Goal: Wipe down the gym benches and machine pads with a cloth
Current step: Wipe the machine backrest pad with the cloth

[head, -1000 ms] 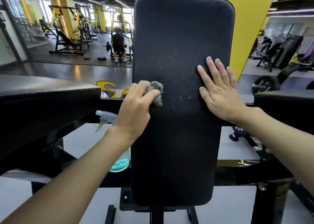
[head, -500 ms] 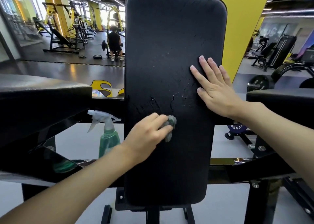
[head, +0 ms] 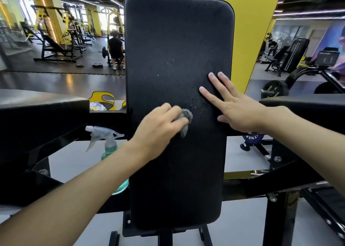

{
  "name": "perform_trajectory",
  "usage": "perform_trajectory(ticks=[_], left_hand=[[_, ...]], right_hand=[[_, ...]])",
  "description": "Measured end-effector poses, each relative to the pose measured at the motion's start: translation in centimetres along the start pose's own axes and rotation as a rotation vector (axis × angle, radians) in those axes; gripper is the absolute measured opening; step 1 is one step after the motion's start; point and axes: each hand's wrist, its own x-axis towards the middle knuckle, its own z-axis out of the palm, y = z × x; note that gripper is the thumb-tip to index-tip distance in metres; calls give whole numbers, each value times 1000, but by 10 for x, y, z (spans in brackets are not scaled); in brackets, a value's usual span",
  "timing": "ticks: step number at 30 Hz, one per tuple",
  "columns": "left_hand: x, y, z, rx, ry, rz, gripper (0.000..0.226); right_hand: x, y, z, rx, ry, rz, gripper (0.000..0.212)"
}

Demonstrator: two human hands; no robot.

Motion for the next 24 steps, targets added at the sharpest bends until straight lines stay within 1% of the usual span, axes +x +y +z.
perform_trajectory(ticks=[2, 3, 4, 6, 8, 9, 10, 11, 13, 14, 15, 16, 18, 20, 21, 22, 24], left_hand=[[17, -6, 1, -31, 140, -198, 42], [20, 0, 5, -57, 178, -252, 43], [18, 9, 10, -74, 177, -245, 41], [5, 30, 23, -82, 79, -84, 39], [-3, 34, 24, -50, -31, 95, 43], [1, 27, 21, -18, -47, 134, 44], [9, 19, 17, 12, -31, 113, 43], [17, 12, 15, 10, 14, 31, 42], [31, 8, 12, -39, 152, -193, 41], [33, 14, 14, -63, 187, -230, 41], [30, 23, 19, -76, 175, -202, 39], [22, 33, 25, -81, 138, -136, 39], [8, 48, 29, -67, 43, 31, 45], [13, 40, 22, -5, -15, 138, 48], [23, 32, 19, 30, -7, 126, 45], [34, 25, 16, 37, 25, 59, 40], [52, 17, 14, 17, 146, -147, 36]], right_hand=[[0, -1, -1, -7, 10, 9, 107], [0, -1, -5, 3, -35, 17, 112], [0, 0, -11, 6, -101, 16, 119], [1, 1, -22, -44, -202, 13, 132], [0, -2, -24, -116, -197, 17, 142], [-1, -4, -22, -135, -167, 29, 145], [-3, -6, -20, -144, -134, 36, 145], [-4, -8, -18, -146, -113, 38, 145], [-4, -8, -16, -144, -77, 26, 144], [-6, -7, -15, -143, -62, 27, 144], [-7, -7, -16, -145, -52, 34, 145], [-8, -7, -15, -153, -38, 40, 146], [-9, -8, -15, -159, -21, 48, 146], [-10, -8, -16, -156, -12, 46, 146], [-10, -7, -16, -158, -5, 44, 145], [-10, -7, -16, -158, 1, 40, 145], [-10, -6, -14, -167, 21, 47, 145]])
